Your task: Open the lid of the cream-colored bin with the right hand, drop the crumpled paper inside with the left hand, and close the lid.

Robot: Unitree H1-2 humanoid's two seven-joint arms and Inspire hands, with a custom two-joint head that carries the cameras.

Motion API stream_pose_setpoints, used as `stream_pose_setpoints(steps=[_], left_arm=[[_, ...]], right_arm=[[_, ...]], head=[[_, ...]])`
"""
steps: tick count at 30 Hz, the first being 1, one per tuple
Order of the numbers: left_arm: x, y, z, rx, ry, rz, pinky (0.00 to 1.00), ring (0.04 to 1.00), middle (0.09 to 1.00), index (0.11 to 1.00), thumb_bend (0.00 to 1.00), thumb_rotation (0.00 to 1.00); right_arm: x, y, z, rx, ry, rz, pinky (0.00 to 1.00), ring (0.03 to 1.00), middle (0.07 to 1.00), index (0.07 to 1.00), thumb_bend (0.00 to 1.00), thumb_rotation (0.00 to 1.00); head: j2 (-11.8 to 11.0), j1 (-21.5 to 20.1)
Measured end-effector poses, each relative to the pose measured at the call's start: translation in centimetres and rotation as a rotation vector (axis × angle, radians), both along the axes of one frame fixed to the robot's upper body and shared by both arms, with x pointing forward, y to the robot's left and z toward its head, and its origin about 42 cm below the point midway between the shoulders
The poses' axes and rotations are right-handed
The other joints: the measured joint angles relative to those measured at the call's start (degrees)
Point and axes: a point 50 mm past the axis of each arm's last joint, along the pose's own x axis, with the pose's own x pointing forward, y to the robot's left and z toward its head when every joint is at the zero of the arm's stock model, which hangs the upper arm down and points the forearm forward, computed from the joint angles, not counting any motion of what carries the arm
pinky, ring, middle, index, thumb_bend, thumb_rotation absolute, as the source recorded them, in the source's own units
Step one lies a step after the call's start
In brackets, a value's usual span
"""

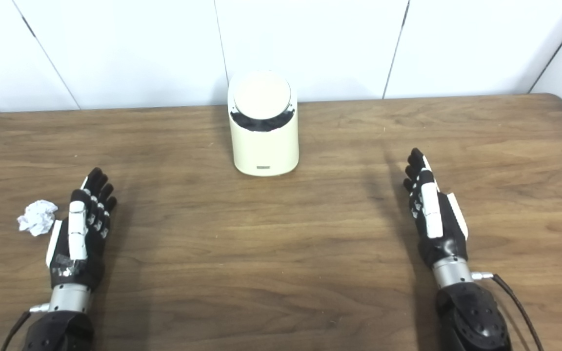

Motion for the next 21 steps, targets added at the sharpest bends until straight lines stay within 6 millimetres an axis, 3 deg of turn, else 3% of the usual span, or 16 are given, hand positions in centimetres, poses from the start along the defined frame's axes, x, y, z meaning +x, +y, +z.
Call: stream_pose_setpoints(steps=[6, 21], left_arm=[[0.02, -0.17, -0.03, 0.01, 0.001, -0.004, 1.0, 0.996, 1.0, 0.982, 0.46, 0.92], [0.03, -0.3, -0.26, 0.017, -0.008, -0.002, 1.0, 1.0, 1.0, 0.985, 0.45, 0.93]], right_arm=[[-0.08, -0.07, -0.23, 0.005, -0.013, 0.003, 1.0, 1.0, 1.0, 0.987, 0.56, 1.0], [-0.17, -0.08, -0.33, 0.006, -0.016, 0.007, 1.0, 1.0, 1.0, 0.98, 0.52, 1.0]], head=[[-1.4, 0.0], [-1.9, 0.4]])
